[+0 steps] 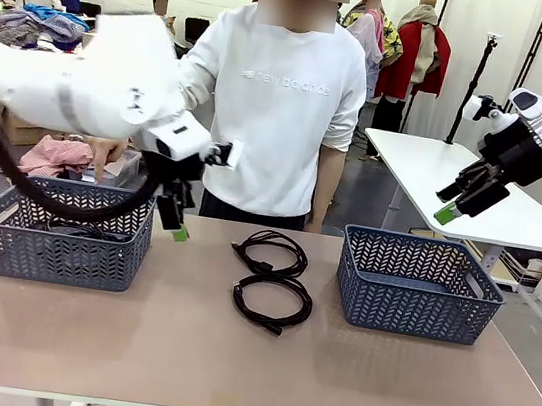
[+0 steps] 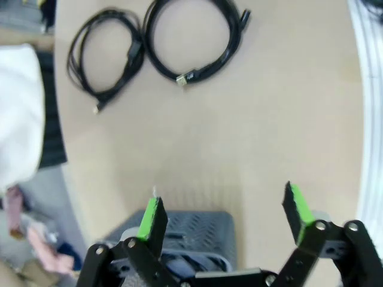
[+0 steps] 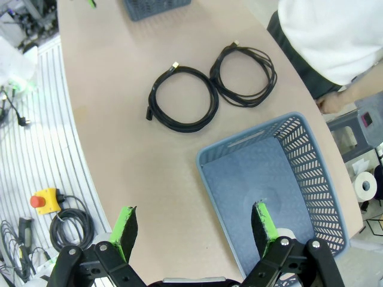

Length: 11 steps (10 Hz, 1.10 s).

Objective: Organize the cables according to human instructions.
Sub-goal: Pick up a bundle of cables and place it in the basket indicated by the human.

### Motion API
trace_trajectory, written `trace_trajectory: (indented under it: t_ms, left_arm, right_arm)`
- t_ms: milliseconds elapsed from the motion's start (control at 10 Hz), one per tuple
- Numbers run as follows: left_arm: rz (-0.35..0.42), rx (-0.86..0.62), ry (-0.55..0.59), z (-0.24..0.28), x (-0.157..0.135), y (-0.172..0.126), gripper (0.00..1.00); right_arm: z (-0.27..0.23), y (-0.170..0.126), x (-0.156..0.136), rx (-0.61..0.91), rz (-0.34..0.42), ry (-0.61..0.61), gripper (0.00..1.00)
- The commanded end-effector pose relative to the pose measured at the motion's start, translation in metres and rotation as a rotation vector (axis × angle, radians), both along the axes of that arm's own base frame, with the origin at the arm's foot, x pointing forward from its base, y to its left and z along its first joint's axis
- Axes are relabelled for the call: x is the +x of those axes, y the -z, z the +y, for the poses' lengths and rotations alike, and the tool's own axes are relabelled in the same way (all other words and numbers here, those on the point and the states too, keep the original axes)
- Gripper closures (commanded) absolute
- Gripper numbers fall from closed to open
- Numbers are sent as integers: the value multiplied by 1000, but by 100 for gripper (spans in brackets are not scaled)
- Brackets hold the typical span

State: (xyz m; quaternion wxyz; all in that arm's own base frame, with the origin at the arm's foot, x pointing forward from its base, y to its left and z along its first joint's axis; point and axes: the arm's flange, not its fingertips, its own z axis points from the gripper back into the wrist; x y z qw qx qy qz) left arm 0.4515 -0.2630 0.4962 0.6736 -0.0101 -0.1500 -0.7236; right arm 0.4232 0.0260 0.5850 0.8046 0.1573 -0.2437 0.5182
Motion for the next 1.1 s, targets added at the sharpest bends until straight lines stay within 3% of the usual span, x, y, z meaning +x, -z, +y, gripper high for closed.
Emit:
trace_trajectory:
  t_ms: [0, 300, 600, 900, 1000]
  left_arm:
    - [-23, 51, 190, -20, 21, 9, 0]
    - [-12, 128, 350, -62, 28, 47, 0]
    - [-20, 184, 401, -96, 35, 85, 0]
    - [-25, 173, 356, -96, 39, 90, 0]
    - [3, 175, 416, -103, 34, 99, 0]
  right_arm:
    - [0, -3, 1, -3, -2, 1, 0]
    - [0, -3, 1, -3, -2, 1, 0]
    - [0, -3, 1, -3, -2, 1, 0]
    - [0, -3, 1, -3, -2, 1, 0]
    - [0, -3, 1, -3, -2, 1, 0]
